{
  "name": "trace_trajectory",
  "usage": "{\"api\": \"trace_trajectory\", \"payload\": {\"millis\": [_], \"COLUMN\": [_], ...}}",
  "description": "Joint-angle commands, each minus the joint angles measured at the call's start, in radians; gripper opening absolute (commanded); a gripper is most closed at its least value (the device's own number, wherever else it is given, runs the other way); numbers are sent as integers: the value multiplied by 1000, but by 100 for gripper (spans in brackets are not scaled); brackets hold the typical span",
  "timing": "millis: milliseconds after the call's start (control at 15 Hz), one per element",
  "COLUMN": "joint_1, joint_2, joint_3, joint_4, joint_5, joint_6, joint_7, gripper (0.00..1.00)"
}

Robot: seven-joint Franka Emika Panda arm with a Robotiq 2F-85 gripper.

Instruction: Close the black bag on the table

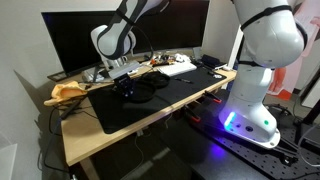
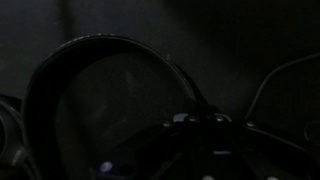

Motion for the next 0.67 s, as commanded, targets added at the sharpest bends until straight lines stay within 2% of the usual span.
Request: {"api": "trace_trajectory", "payload": {"millis": [0,333,467,600], "joint_1": [5,-39,-69,-106], "joint_2": [-58,-141,-165,-184], "joint_3": [-7,5,16,35], "joint_4": [-51,-158,-197,-221], "joint_5": [-17,20,48,101], "joint_6": [9,100,126,133], "joint_7": [27,-17,-67,-180], "gripper": [1,1,1,1]}}
